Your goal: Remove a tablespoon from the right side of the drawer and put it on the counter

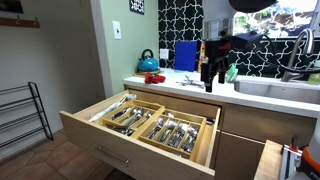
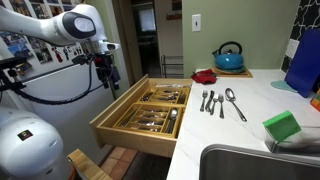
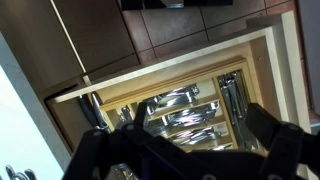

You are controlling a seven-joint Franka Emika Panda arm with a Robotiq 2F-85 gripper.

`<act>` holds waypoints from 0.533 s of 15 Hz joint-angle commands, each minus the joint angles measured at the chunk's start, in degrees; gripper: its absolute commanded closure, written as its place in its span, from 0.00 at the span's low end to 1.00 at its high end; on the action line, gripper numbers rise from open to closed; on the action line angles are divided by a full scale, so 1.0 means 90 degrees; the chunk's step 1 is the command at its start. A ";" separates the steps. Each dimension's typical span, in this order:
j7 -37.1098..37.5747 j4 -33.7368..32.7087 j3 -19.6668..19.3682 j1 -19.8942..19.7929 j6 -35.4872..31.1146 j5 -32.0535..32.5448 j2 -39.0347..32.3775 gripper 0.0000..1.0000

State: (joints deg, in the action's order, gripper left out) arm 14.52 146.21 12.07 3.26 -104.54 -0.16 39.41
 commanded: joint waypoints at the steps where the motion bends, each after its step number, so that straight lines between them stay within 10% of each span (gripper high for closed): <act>1: 0.0325 -0.0583 -0.0278 -0.0474 -0.0556 0.0154 -0.1134 0.00; 8: 0.1718 -0.1619 -0.0303 -0.1069 -0.1743 0.1105 -0.3322 0.00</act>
State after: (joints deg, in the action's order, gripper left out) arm 22.66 138.08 8.56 -5.23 -120.98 5.21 18.98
